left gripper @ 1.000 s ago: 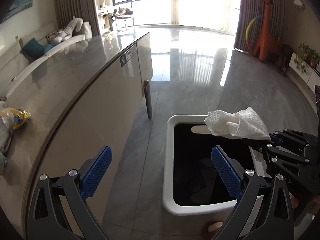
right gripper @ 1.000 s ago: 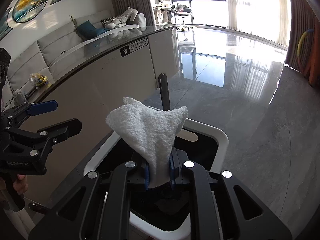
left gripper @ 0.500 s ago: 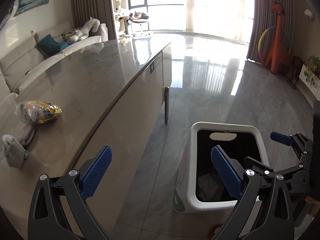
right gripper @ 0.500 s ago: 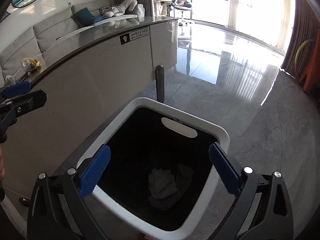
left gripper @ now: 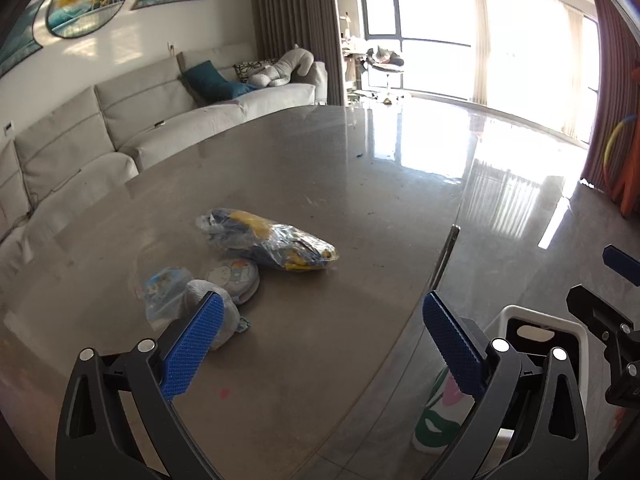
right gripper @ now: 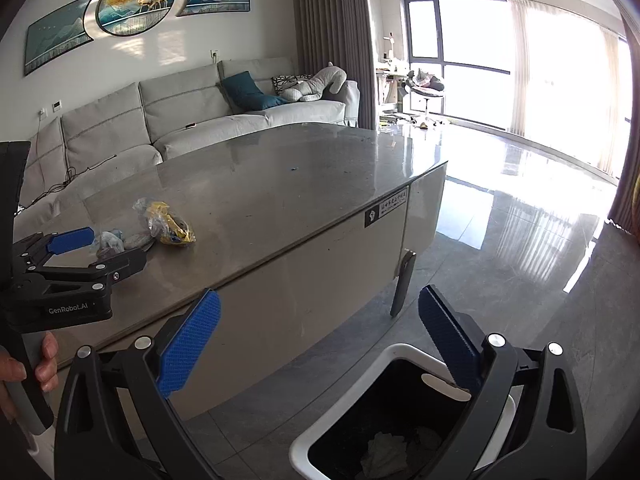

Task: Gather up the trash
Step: 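Move the left tool back to the table and grasp the grey sock, then grasp the clear bag of yellow-blue items with the right tool while the left holds the sock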

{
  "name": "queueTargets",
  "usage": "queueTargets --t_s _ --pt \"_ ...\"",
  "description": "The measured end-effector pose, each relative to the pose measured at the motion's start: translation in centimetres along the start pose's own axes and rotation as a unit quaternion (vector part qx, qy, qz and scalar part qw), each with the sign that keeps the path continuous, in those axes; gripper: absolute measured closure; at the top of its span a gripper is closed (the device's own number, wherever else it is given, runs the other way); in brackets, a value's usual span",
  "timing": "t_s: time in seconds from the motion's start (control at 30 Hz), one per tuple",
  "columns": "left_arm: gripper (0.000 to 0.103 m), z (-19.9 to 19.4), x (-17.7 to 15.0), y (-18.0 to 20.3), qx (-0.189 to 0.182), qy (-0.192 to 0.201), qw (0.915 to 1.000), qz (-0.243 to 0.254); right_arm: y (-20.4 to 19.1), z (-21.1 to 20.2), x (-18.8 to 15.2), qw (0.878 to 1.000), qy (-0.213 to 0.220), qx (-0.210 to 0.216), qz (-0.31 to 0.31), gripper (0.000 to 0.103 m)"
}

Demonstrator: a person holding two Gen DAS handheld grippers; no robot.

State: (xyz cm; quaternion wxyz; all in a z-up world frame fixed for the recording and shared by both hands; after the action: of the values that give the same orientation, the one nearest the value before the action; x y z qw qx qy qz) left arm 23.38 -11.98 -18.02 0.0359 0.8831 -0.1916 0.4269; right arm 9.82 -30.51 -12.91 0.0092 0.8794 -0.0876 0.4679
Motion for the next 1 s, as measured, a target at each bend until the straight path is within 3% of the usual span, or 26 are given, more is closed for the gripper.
queueTargets --t_s 0.13,0.23,0.63,0.67,0.8,0.9,1.0 --pt "0.005 0.5 0.5 -4.1 0.04 -0.008 0.9989 -0.024 -3.0 1.5 1.5 1.0 0.007 0.025 -0.008 0.005" --pt "0.005 1.0 0.1 -6.4 0.051 -0.017 0.9974 -0.047 -5.1 2.4 2.4 0.999 0.009 0.041 -0.015 0.005" --pt "0.006 4.0 -0.6 -9.6 0.037 -0.046 0.9945 -0.086 -10.0 5.1 4.0 0.997 0.007 0.059 -0.055 0.005" --pt "0.01 4.2 -0.7 -9.6 0.033 -0.049 0.9946 -0.085 -10.4 5.3 4.0 0.997 0.007 0.059 -0.059 0.005" --pt "0.046 5.5 -1.3 -9.7 0.013 -0.078 0.9932 -0.086 -11.2 5.9 3.5 0.996 0.0 0.061 -0.071 0.005" --pt "0.066 5.6 -1.6 -9.6 -0.003 -0.08 0.9921 -0.097 -11.7 6.1 3.3 0.995 -0.003 0.061 -0.081 0.005" --pt "0.077 5.1 -1.6 -9.6 -0.007 -0.074 0.9929 -0.093 -12.2 6.1 3.1 0.994 -0.004 0.063 -0.084 0.005"
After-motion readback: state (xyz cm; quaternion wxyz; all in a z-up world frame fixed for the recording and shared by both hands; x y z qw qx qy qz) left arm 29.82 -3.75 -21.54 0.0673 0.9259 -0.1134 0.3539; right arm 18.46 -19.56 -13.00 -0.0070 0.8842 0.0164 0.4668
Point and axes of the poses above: each gripper's, at about its wrist camera, not at the fingertips, and z roughly the way its jaws point, y to its right, x to its top, the point moved 3 cm from there along z, roughly the way its jaws point, and after that the axes turned 1 degree about -y, right-handed, at the moved point
